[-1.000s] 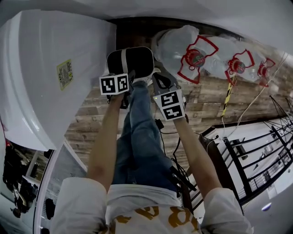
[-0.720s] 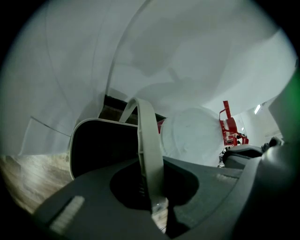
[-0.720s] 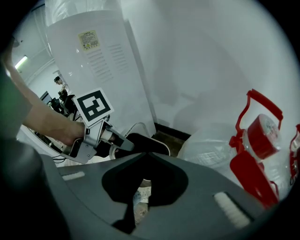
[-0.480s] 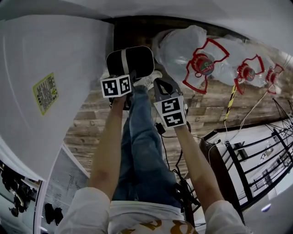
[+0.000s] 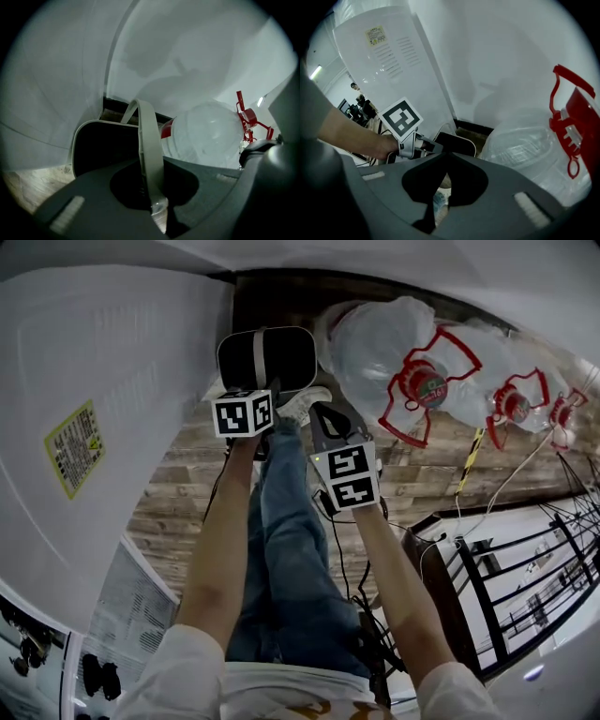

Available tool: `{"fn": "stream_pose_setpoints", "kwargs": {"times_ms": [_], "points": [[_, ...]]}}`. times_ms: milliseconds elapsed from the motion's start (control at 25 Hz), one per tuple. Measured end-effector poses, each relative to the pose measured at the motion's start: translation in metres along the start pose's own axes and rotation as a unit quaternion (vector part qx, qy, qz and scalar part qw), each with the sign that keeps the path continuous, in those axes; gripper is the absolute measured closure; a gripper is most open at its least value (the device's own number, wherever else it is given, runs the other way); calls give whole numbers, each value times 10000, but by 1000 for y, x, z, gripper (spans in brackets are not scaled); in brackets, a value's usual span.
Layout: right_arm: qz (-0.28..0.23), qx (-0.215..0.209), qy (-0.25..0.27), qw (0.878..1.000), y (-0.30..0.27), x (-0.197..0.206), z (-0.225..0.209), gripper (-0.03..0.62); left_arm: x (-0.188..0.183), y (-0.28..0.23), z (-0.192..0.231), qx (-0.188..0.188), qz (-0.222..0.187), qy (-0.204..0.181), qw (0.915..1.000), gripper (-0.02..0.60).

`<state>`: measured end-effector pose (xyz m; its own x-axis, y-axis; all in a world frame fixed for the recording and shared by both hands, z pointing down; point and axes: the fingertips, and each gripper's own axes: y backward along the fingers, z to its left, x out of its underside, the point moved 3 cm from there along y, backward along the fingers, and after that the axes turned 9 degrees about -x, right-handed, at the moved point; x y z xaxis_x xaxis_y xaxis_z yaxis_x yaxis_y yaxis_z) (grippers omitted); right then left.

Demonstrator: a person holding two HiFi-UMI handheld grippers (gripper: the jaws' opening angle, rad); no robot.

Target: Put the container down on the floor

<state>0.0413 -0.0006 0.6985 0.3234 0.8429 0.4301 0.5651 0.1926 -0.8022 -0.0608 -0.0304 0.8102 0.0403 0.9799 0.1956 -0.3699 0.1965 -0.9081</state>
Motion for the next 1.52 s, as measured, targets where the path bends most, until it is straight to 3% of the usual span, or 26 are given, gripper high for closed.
{"fn": "stream_pose_setpoints", "kwargs": {"times_ms": [480,680,880,1000,1240,1400,1520], "points": [[166,-55,199,9996,-11,7,-2,566,1,-5,15,-296,-263,-129,9991,563],[171,-41,153,9997,-9,9,-2,566,-1,0,34,-770,-246,4,9967,566],[119,-61,135,9998,-10,6,2,566,0,2,40,-894,-202,32,9958,563],[120,-76,153,9998,-11,5,5,566,0,6,48,-1151,-192,65,9931,555],[116,-101,136,9998,-11,6,10,566,16,13,75,-1784,64,173,9838,494],[125,-126,164,9997,-14,7,14,566,26,16,90,-1993,216,250,9794,477],[146,-127,164,9997,-14,10,15,566,31,18,96,-2068,247,400,9773,406]]}}
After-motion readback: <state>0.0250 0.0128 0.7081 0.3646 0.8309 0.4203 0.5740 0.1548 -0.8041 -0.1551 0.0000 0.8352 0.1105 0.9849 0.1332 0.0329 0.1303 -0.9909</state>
